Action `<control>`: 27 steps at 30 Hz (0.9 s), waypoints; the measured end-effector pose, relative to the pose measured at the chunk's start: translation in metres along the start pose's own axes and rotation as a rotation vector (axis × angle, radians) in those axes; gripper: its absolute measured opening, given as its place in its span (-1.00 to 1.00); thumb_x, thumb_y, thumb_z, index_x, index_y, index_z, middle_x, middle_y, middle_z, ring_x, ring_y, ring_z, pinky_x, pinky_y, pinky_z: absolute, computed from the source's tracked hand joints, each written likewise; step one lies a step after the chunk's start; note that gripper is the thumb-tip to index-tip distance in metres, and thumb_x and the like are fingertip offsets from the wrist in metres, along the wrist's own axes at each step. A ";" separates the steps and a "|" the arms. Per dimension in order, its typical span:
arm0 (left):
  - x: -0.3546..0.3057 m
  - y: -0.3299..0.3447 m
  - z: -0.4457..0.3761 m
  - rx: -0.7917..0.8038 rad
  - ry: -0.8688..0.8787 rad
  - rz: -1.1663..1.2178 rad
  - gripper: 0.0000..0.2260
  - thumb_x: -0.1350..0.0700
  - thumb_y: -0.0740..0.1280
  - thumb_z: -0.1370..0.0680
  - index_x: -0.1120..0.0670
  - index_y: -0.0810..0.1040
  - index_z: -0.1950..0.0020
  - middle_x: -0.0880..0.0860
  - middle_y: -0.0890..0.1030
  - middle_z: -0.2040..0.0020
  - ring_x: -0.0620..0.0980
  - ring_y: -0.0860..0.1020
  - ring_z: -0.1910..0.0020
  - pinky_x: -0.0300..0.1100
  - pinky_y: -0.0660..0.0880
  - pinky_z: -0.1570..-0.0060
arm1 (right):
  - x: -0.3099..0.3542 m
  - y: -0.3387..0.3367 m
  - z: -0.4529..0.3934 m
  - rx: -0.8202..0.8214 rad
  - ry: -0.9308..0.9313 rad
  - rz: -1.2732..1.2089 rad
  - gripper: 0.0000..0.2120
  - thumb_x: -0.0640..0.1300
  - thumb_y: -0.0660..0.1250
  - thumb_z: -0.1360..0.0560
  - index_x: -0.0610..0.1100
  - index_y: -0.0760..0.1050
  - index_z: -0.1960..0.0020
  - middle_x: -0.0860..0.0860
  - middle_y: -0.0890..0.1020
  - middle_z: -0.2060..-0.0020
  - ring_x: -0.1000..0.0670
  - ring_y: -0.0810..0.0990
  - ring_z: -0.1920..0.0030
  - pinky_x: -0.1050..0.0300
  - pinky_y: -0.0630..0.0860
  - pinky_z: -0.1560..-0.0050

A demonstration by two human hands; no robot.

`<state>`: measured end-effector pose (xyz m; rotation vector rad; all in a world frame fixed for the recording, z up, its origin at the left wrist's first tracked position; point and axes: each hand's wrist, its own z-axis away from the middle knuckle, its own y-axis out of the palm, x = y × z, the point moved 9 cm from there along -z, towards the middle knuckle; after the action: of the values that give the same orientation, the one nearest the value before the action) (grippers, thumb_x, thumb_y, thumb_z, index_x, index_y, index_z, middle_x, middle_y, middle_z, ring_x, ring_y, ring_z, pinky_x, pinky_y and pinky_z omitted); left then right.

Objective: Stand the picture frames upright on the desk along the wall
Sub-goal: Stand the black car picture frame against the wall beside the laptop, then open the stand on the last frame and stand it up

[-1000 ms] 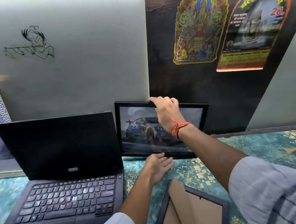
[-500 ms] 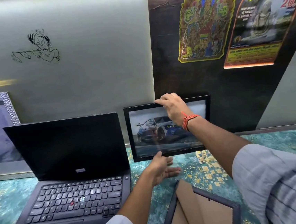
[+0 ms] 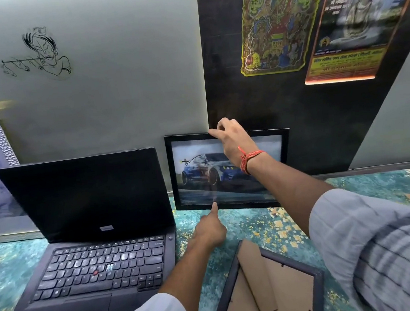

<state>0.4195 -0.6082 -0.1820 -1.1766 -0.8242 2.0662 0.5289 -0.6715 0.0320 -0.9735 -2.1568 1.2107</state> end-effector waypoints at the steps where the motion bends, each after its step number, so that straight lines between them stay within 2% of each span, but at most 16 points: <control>1: 0.001 0.001 0.000 0.001 -0.004 -0.006 -0.24 0.29 0.14 -0.54 -0.16 -0.11 -0.62 0.20 0.46 -0.36 0.16 0.62 -0.11 0.03 0.57 -0.05 | -0.001 0.000 -0.001 0.004 -0.010 0.016 -0.45 -0.53 0.13 -0.44 -0.16 0.48 -0.33 -0.17 0.49 -0.07 -0.17 0.44 -0.01 -0.05 0.49 -0.06; 6: 0.002 -0.001 -0.004 0.020 0.016 0.020 -0.20 0.32 0.17 -0.52 -0.19 -0.09 -0.62 0.19 0.50 -0.31 0.15 0.62 -0.07 0.04 0.59 -0.04 | -0.002 -0.005 -0.002 -0.087 -0.016 0.187 -0.56 -0.42 0.19 -0.44 -0.10 0.53 -0.23 -0.06 0.62 -0.03 -0.17 0.47 -0.11 -0.06 0.36 -0.12; 8: 0.001 -0.001 0.001 0.055 0.030 0.097 -0.20 0.35 0.16 -0.53 -0.17 -0.09 -0.63 0.21 0.40 -0.44 0.09 0.63 0.05 -0.05 0.61 0.17 | -0.003 -0.003 0.002 -0.081 0.015 0.167 -0.55 -0.42 0.25 -0.44 -0.12 0.47 -0.27 -0.05 0.63 -0.06 -0.15 0.49 -0.09 -0.02 0.41 -0.08; 10: 0.000 -0.001 0.009 0.092 0.062 0.202 -0.23 0.35 0.16 -0.55 -0.14 -0.09 -0.63 0.22 0.32 -0.51 -0.03 0.52 0.29 -0.20 0.44 0.46 | -0.005 0.000 0.019 -0.079 0.056 0.098 -0.45 -0.39 0.35 -0.40 -0.15 0.41 -0.37 -0.08 0.60 -0.21 -0.16 0.51 -0.16 -0.07 0.45 -0.19; 11: 0.001 -0.003 0.012 0.089 0.075 0.244 -0.25 0.33 0.16 -0.57 -0.12 -0.10 -0.64 0.26 0.35 -0.49 -0.06 0.45 0.37 -0.23 0.37 0.51 | -0.004 0.002 0.032 -0.082 0.073 0.056 -0.42 -0.35 0.37 -0.40 -0.17 0.37 -0.41 -0.11 0.53 -0.31 -0.17 0.49 -0.25 -0.12 0.41 -0.30; 13: 0.003 -0.005 0.026 0.065 0.084 0.295 -0.29 0.28 0.20 -0.60 -0.06 -0.08 -0.64 0.32 0.50 -0.31 -0.05 0.39 0.42 -0.16 0.37 0.47 | 0.001 0.006 0.068 -0.080 0.139 -0.044 -0.41 -0.29 0.36 -0.42 -0.19 0.33 -0.43 -0.17 0.41 -0.41 -0.21 0.40 -0.38 -0.21 0.26 -0.44; 15: 0.002 -0.011 0.043 0.006 0.087 0.310 -0.34 0.21 0.25 -0.62 -0.02 0.01 -0.64 0.23 0.49 -0.27 0.02 0.49 0.33 -0.12 0.44 0.33 | 0.002 0.010 0.109 -0.067 0.246 -0.221 -0.45 -0.27 0.36 -0.44 -0.21 0.36 -0.41 -0.20 0.43 -0.38 -0.23 0.39 -0.38 -0.17 0.25 -0.45; 17: 0.002 -0.009 0.059 -0.046 0.096 0.301 -0.36 0.14 0.30 -0.60 -0.03 0.10 -0.61 0.16 0.44 -0.35 0.15 0.60 0.04 -0.04 0.56 0.11 | 0.000 0.024 0.150 0.018 0.384 -0.408 -0.52 -0.26 0.35 -0.46 -0.22 0.40 -0.37 -0.18 0.49 -0.30 -0.20 0.44 -0.32 -0.07 0.32 -0.40; 19: 0.000 -0.007 0.078 -0.044 0.109 0.311 -0.35 0.12 0.33 -0.57 -0.03 0.12 -0.60 0.16 0.42 -0.37 0.20 0.55 -0.20 0.11 0.54 -0.16 | -0.001 0.040 0.187 0.205 0.517 -0.479 -0.56 -0.23 0.35 -0.47 -0.19 0.43 -0.34 -0.15 0.52 -0.26 -0.18 0.47 -0.27 0.01 0.36 -0.33; 21: 0.000 0.002 0.097 -0.014 0.110 0.320 -0.32 0.10 0.35 -0.55 0.00 0.11 -0.61 0.18 0.39 -0.42 0.18 0.47 -0.33 0.11 0.45 -0.31 | 0.001 0.051 0.219 0.369 0.634 -0.516 -0.55 -0.20 0.37 -0.46 -0.17 0.41 -0.34 -0.15 0.54 -0.25 -0.16 0.50 -0.26 0.00 0.41 -0.30; 24: 0.002 0.010 0.126 0.020 0.073 0.260 -0.27 0.03 0.37 -0.52 0.04 0.09 -0.62 0.19 0.33 -0.48 0.19 0.37 -0.45 0.02 0.36 -0.39 | 0.007 0.053 0.251 0.502 0.788 -0.581 -0.53 -0.20 0.37 -0.46 -0.18 0.38 -0.35 -0.16 0.54 -0.24 -0.17 0.53 -0.23 -0.05 0.45 -0.26; 27: 0.002 0.019 0.157 0.059 0.068 0.181 -0.21 0.01 0.37 -0.52 0.07 0.01 -0.63 0.18 0.22 -0.54 0.20 0.26 -0.51 -0.01 0.29 -0.39 | 0.013 0.054 0.272 0.592 0.893 -0.623 -0.53 -0.19 0.37 -0.47 -0.17 0.36 -0.35 -0.17 0.59 -0.19 -0.16 0.57 -0.18 0.03 0.48 -0.18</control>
<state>0.2752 -0.6525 -0.1332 -1.3226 -0.6409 2.1661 0.3511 -0.7854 -0.1480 -0.3892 -1.1404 0.7856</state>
